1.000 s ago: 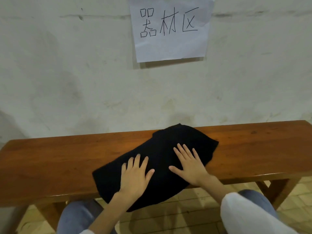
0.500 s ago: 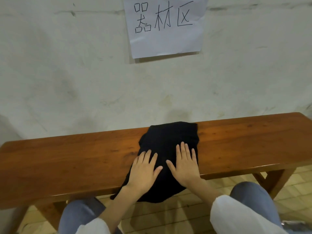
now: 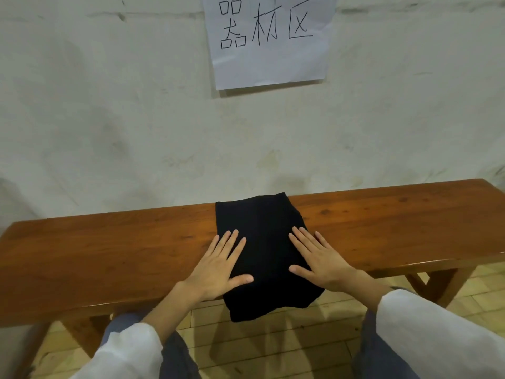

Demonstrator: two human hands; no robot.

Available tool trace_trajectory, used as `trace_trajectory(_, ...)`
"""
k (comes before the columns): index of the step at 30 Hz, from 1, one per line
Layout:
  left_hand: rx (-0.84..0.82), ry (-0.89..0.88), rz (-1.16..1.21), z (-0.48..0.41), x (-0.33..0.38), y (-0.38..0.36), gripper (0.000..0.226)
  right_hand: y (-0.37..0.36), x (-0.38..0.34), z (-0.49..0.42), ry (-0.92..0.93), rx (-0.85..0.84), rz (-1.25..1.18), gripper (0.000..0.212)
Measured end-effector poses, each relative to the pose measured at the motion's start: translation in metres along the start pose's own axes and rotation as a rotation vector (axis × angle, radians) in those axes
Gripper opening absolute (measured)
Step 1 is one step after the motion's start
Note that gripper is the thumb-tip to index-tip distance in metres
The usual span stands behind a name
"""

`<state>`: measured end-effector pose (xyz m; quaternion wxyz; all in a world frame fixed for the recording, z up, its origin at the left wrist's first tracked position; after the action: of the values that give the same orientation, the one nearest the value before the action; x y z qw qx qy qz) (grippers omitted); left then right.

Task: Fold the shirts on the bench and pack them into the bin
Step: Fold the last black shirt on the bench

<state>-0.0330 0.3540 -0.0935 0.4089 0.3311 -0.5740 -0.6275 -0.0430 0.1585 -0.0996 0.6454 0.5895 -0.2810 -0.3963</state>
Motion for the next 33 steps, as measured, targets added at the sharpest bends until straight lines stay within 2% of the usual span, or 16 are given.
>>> trace_trajectory(5,-0.067,-0.044,-0.096,0.014,0.002,-0.011,0.103,-0.003,-0.009,0.014,0.053,-0.068,0.062,0.089)
trace_trajectory(7,-0.04,-0.064,-0.137,0.018,0.005,-0.01,0.095,-0.001,-0.014,0.019,0.03,0.002,0.132,0.085)
trace_trajectory(11,-0.025,-0.107,-0.163,0.025,0.014,-0.004,0.079,-0.012,-0.023,0.024,-0.039,0.058,0.112,0.071)
trace_trajectory(13,-0.105,-0.105,-0.142,0.029,0.015,-0.003,0.082,-0.003,-0.031,0.026,-0.018,0.113,0.156,0.065)
trace_trajectory(16,-0.216,-0.062,0.008,0.031,0.012,0.007,0.087,0.028,-0.036,0.027,-0.021,0.173,0.222,0.076)
trace_trajectory(17,-0.223,-0.034,0.097,0.031,0.009,0.014,0.077,0.035,-0.036,0.026,0.004,0.121,0.189,0.073)
trace_trajectory(19,-0.203,0.014,0.272,0.027,0.002,0.033,0.043,0.041,-0.035,0.026,0.052,-0.076,0.008,0.055)
trace_trajectory(21,-0.223,0.039,0.388,0.022,0.002,0.049,0.012,0.058,-0.03,0.023,0.047,-0.187,-0.123,0.035)
trace_trajectory(22,-0.246,0.04,0.412,0.019,0.003,0.058,0.009,0.069,-0.027,0.019,0.028,-0.215,-0.161,0.026)
trace_trajectory(24,-0.289,0.04,0.429,0.009,0.002,0.074,0.018,0.09,-0.019,0.006,0.001,-0.235,-0.165,0.017)
trace_trajectory(26,-0.242,0.043,0.376,-0.006,-0.003,0.103,0.02,0.125,-0.006,-0.008,-0.038,-0.15,-0.141,0.013)
trace_trajectory(29,0.007,0.071,0.281,-0.032,-0.018,0.171,0.01,0.194,0.016,-0.021,-0.103,0.1,-0.125,0.014)
trace_trajectory(33,0.324,0.105,0.305,-0.031,-0.026,0.254,0.032,0.27,0.02,-0.016,-0.15,0.454,-0.047,0.026)
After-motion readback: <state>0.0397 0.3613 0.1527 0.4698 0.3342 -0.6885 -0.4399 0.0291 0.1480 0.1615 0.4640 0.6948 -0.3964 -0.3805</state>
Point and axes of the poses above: each hand's wrist, its own z-axis away from the middle knuckle, its own y-axis out of the back of the hand, x = y × z, the point moved 10 cm from there along -z, towards the middle knuckle, and after that the axes turned 10 degrees about y, right-handed, at the moved point
